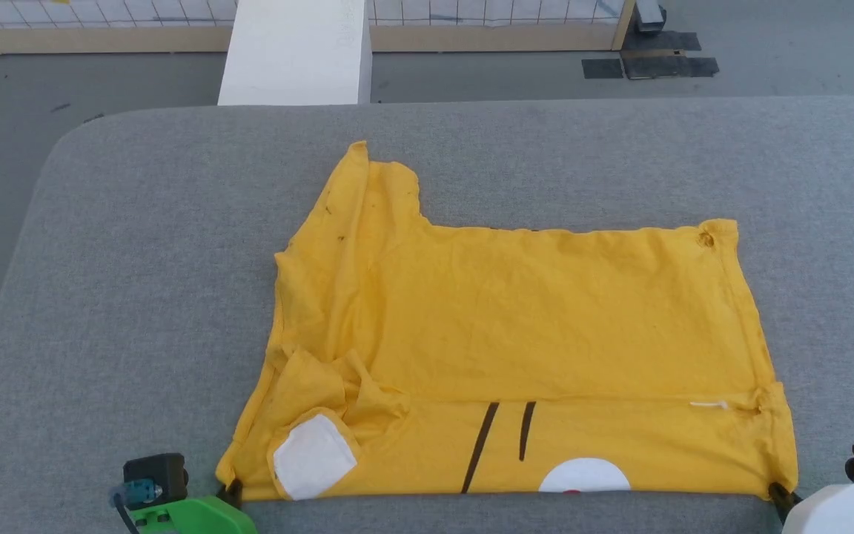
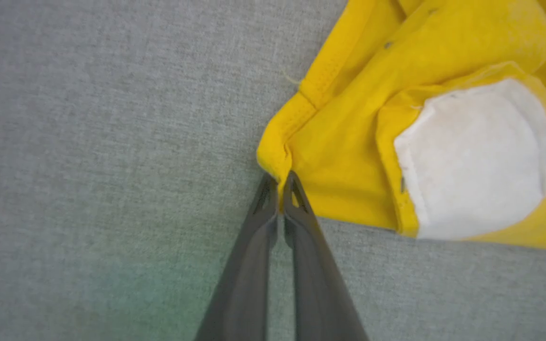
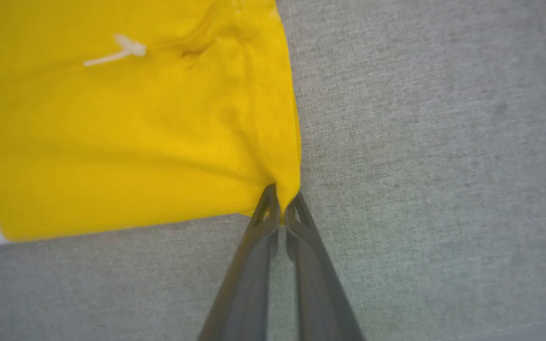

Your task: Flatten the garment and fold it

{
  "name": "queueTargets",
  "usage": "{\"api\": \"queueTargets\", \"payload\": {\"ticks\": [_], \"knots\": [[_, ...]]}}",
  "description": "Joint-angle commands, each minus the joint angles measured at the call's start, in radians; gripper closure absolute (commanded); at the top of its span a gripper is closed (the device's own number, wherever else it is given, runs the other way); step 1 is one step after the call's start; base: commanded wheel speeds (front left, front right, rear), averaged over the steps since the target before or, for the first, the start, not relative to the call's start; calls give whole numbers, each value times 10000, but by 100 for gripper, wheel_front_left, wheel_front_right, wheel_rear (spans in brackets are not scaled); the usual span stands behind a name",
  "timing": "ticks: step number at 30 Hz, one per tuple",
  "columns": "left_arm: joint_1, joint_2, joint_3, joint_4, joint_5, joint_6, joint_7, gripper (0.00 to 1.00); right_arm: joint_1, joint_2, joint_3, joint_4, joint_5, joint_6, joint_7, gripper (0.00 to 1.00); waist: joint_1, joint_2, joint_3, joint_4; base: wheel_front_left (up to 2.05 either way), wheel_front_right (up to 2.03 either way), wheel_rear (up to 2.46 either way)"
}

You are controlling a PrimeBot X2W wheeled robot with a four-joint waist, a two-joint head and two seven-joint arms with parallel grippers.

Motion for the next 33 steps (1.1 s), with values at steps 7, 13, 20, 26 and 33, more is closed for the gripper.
{"api": "queueTargets", "payload": {"ticks": [7, 13, 20, 26, 33], "knots": [[-845, 264, 134, -363, 259, -734, -864, 0, -217, 14, 124, -501, 231, -15, -1658, 0, 0, 0, -117, -104, 0, 0, 0], [-2763, 719, 267, -533, 976, -1628, -1823, 0, -804, -19, 930, -1262, -28, -15, -3958, 0, 0, 0, 470, -429, 0, 0, 0], [-5925, 1208, 24, 420, 1609, -2775, -1394, 0, -1855, -720, 1946, -1627, -80, -15, -5480, 0, 0, 0, 1647, -936, 0, 0, 0], [-8582, 1233, -266, 1761, 1835, -3514, -366, 0, -2677, -956, 2481, -1680, -179, -15, -5779, 0, 0, 0, 2661, -1455, 0, 0, 0], [-10785, 1218, -512, 3257, 1599, -3961, 1752, 0, -3396, -765, 2970, -1837, -319, -15, -5884, 0, 0, 0, 3634, -2116, 0, 0, 0]]}}
